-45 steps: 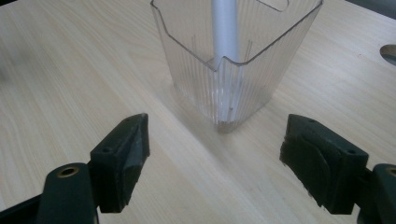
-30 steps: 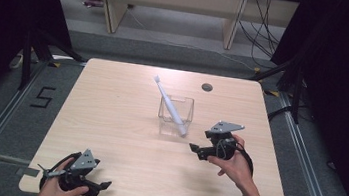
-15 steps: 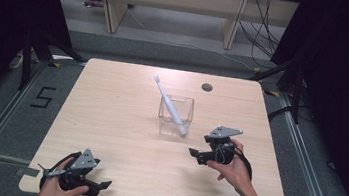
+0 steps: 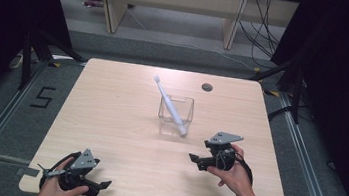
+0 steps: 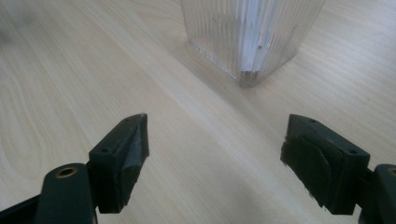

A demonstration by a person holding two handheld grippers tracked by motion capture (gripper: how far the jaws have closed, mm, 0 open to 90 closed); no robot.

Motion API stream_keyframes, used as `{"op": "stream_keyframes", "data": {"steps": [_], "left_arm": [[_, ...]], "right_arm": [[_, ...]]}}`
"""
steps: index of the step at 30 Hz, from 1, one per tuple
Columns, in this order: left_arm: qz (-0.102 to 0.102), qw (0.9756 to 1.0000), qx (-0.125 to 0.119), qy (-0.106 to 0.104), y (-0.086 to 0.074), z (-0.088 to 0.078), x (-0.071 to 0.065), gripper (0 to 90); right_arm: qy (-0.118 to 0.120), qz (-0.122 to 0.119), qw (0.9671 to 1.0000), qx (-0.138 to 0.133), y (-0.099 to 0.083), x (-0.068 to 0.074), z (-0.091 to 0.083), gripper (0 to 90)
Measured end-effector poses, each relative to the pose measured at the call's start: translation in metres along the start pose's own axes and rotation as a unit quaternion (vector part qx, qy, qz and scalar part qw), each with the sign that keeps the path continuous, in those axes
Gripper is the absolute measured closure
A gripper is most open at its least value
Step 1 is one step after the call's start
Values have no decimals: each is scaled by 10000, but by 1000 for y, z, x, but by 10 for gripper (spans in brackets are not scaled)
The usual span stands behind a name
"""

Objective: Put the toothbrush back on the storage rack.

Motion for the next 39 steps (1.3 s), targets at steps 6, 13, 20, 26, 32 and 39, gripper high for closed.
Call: {"op": "stream_keyframes", "data": {"steps": [6,13,20,26,32,39], "left_arm": [[34,10000,67,17,0,-1,1,150],[6,10000,16,15,0,0,0,149],[5,10000,11,13,0,0,0,149],[31,10000,61,24,0,-1,1,150],[7,10000,9,17,0,0,0,149],[20,10000,32,23,0,0,0,150]], "right_arm": [[52,-176,9998,-4,-10,-3,-1,228],[28,-136,9999,-40,-16,-3,-5,226],[-8,-92,10000,-5,-19,-3,-8,226],[52,-117,9999,-18,-23,-3,-11,221],[-17,-49,10000,70,-30,-5,-14,210],[60,22,9999,120,-36,-7,-17,177]]}}
Point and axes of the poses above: each handheld gripper's, and its own axes: z roughly forward along the jaws, y roughly out of its top, x roughly to its left, the point moved 1 cm from there along z, roughly forward along the jaws, and after that the axes turned 12 degrees about z, right-handed, at the moved point
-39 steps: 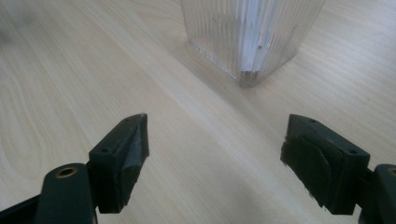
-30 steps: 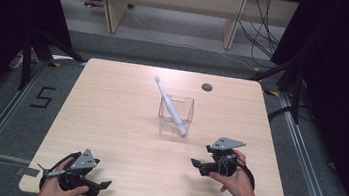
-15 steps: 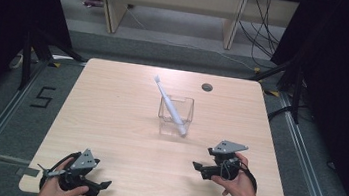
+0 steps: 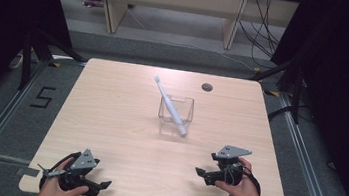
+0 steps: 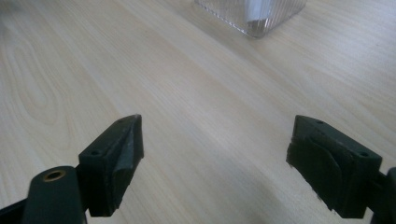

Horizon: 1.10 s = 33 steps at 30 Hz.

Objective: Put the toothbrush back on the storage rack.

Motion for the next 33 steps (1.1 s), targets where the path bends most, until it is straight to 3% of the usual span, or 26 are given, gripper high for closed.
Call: {"op": "stream_keyframes", "data": {"steps": [3,4,5,6,8,9,15,33], "left_arm": [[9,10000,2,0,0,0,0,150],[4,10000,-2,3,0,0,0,150],[13,10000,37,-4,0,-1,0,150],[6,10000,25,2,0,-1,0,149],[16,10000,36,-3,0,-1,0,150],[12,10000,32,-2,0,-1,0,149],[7,10000,5,8,0,0,0,149],[3,10000,13,-1,1,-1,0,149]], "right_arm": [[32,-62,10000,-15,-3,-1,0,172],[-42,209,9997,92,-5,2,-3,170],[-10,-33,10000,16,-4,-1,-3,170],[-24,90,9999,61,-6,0,-4,170],[-36,116,9999,19,-7,1,-6,169],[-28,-2,10000,-15,-8,-1,-6,169],[10,-77,10000,20,-12,-4,-7,170],[-64,-145,9999,64,-15,-6,-7,170]]}}
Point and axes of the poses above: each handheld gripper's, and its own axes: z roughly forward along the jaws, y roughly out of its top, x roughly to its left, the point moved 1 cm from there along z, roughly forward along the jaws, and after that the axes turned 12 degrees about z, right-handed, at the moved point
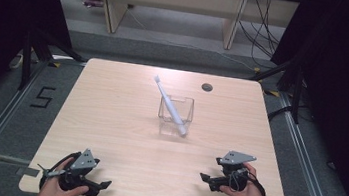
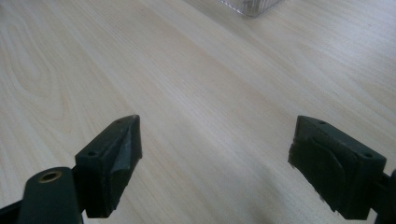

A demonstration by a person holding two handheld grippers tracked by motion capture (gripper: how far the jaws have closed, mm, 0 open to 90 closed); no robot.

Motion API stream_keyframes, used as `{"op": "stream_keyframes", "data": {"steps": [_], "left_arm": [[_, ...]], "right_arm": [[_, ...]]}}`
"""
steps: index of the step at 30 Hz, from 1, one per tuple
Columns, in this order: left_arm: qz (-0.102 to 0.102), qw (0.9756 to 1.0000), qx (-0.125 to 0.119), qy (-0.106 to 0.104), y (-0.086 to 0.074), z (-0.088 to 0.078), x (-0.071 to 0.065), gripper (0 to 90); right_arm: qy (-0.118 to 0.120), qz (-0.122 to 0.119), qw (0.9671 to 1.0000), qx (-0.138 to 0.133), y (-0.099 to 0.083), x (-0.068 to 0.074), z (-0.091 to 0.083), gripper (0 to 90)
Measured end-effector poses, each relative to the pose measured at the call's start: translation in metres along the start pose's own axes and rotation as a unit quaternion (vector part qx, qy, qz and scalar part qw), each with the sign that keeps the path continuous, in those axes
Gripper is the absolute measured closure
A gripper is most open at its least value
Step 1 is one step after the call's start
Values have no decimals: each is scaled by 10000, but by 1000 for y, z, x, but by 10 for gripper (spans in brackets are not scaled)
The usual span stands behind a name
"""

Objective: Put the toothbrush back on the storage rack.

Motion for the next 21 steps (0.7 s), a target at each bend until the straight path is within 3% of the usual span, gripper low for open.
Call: {"op": "stream_keyframes", "data": {"steps": [10,11,12,16,17,19,21], "left_arm": [[-10,10000,-26,3,0,1,0,149],[-13,10000,-27,3,0,1,0,150],[-12,10000,-25,2,0,1,0,150],[30,10000,35,0,0,0,0,149],[23,10000,29,0,0,0,0,149],[29,10000,9,-3,0,0,1,150],[36,10000,19,-5,0,0,1,150]], "right_arm": [[-77,-14,10000,-1,0,-1,0,170],[-78,165,9998,30,-1,1,0,170],[-68,61,10000,13,-1,-1,0,170],[-47,12,10000,9,0,-2,1,170],[-56,227,9997,48,-2,1,1,170],[-91,58,9999,11,-1,-2,1,171],[-53,103,9999,32,-1,-1,1,170]]}}
Point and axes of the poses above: each handheld gripper's, and its own axes: z roughly forward along the jaws, y roughly out of its top, x roughly to its left, the point moved 1 cm from there along z, roughly forward along the jaws, and after that the axes turned 12 degrees about z, right-handed, at the moved point
